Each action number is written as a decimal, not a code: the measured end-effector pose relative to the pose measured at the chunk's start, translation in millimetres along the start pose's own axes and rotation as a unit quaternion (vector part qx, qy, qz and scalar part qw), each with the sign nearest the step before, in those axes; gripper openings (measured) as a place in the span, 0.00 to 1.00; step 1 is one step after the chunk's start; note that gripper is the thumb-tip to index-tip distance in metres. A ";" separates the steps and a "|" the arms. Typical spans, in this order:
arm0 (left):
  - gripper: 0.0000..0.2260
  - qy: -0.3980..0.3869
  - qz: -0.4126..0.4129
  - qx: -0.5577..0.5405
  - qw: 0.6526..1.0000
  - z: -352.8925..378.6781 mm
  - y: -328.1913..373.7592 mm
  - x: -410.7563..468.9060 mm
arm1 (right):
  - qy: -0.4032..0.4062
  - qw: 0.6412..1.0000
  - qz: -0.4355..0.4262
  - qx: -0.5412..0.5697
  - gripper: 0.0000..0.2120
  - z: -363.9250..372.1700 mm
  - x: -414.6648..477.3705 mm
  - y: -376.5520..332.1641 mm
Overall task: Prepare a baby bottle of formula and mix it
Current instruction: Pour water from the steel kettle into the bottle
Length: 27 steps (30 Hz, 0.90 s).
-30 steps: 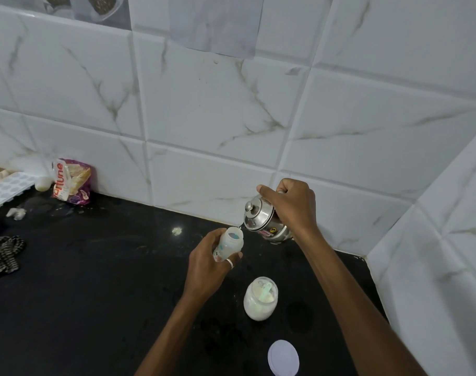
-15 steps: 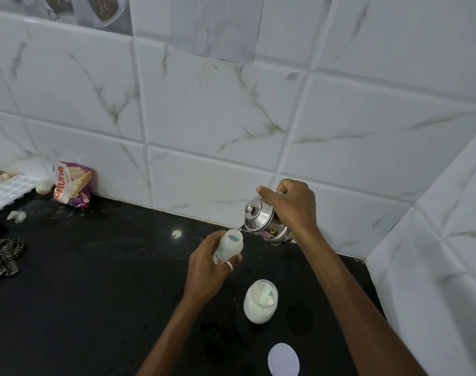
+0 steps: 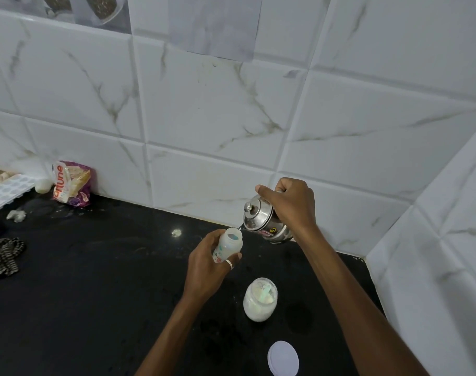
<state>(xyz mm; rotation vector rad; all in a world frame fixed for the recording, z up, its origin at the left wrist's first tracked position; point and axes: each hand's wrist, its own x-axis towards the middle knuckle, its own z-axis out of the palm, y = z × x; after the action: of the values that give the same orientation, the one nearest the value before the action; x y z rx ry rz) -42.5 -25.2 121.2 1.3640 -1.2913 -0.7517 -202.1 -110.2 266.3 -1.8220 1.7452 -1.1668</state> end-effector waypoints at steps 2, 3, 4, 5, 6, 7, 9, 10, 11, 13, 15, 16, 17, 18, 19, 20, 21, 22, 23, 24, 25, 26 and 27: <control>0.24 0.000 0.000 0.000 1.000 0.4 -0.6 0.1 | -0.002 1.000 0.001 0.001 0.25 -0.7 -0.8 -0.4; 0.24 0.001 0.000 0.000 1.000 0.6 -1.1 0.5 | -0.004 1.000 0.001 0.001 0.26 -0.9 -1.3 -0.9; 0.24 0.002 0.000 0.001 1.000 0.7 -1.6 0.8 | -0.005 1.000 0.000 0.000 0.26 -1.2 -1.9 -1.5; 0.24 0.003 -0.001 0.001 1.000 0.9 -1.7 0.8 | -0.006 1.000 0.000 -0.001 0.26 -1.4 -2.5 -2.0; 0.24 0.003 -0.002 0.001 1.000 0.9 -1.9 0.7 | -0.007 1.000 0.000 -0.002 0.26 -1.4 -3.0 -2.4; 0.24 0.004 -0.002 0.001 1.000 0.8 -1.6 0.5 | -0.007 1.000 0.000 -0.003 0.26 -1.5 -3.4 -2.9; 0.24 0.004 -0.003 0.003 1.000 0.7 -1.6 0.3 | -0.009 1.000 0.000 -0.006 0.26 -1.5 -4.0 -3.3; 0.24 0.004 -0.003 0.003 1.000 0.8 -2.1 0.2 | -0.010 1.000 0.000 -0.007 0.25 -1.4 -4.1 -3.3; 0.24 0.005 -0.005 0.003 1.000 1.0 -2.5 0.1 | -0.010 1.000 -0.002 -0.009 0.25 -1.3 -3.9 -3.1; 0.25 0.005 -0.006 0.006 1.000 1.2 -3.0 -0.2 | -0.010 1.000 -0.004 -0.010 0.25 -1.1 -3.5 -2.7; 0.25 0.003 -0.004 0.009 1.000 1.5 -4.0 0.0 | -0.010 1.000 -0.005 -0.013 0.24 -1.1 -3.3 -2.6; 0.25 0.003 -0.004 0.009 1.000 1.7 -4.5 0.1 | -0.010 1.000 -0.006 -0.014 0.24 -1.0 -3.4 -2.7; 0.25 0.003 -0.004 0.008 1.000 1.8 -4.7 0.1 | -0.010 1.000 -0.007 -0.014 0.24 -1.0 -3.7 -2.7; 0.25 0.004 -0.004 0.008 1.000 1.9 -5.1 0.0 | -0.011 1.000 -0.009 -0.014 0.24 -1.1 -4.1 -2.9; 0.25 0.005 -0.004 0.009 1.000 1.8 -5.1 0.1 | -0.012 1.000 -0.011 -0.016 0.23 -1.2 -4.5 -3.5; 0.25 0.004 -0.004 0.011 1.000 1.6 -4.9 -0.3 | -0.013 1.000 -0.011 -0.018 0.23 -1.4 -5.3 -4.1; 0.25 0.003 -0.003 0.013 1.000 1.4 -4.5 -0.4 | -0.015 1.000 -0.011 -0.021 0.23 -1.8 -5.8 -4.9; 0.25 0.002 -0.003 0.014 1.000 1.1 -4.2 -0.9 | -0.017 1.000 -0.011 -0.023 0.23 -2.0 -6.7 -5.4; 0.25 0.002 -0.003 0.013 1.000 0.7 -3.7 -1.5 | -0.018 1.000 -0.009 -0.023 0.24 -2.2 -7.6 -5.8; 0.24 0.002 -0.004 0.013 1.000 0.4 -3.2 -1.8 | -0.020 0.999 -0.008 -0.023 0.24 -2.2 -8.2 -6.3; 0.24 0.003 -0.003 0.013 1.000 0.1 -2.8 -2.3 | -0.022 0.999 -0.006 -0.023 0.23 -2.1 -9.0 -6.4; 0.24 0.004 -0.003 0.014 1.000 0.1 -2.6 -2.5 | -0.022 0.999 -0.006 -0.023 0.23 -1.8 -9.5 -6.6; 0.24 0.004 -0.002 0.015 1.000 0.1 -2.7 -2.7 | -0.023 0.999 -0.006 -0.023 0.23 -1.6 -9.9 -6.8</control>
<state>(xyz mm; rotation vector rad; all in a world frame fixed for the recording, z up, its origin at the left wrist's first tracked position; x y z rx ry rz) -42.4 -23.1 118.0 1.3928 -1.2988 -0.7303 -198.0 -99.2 269.2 -1.8719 1.7520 -1.0898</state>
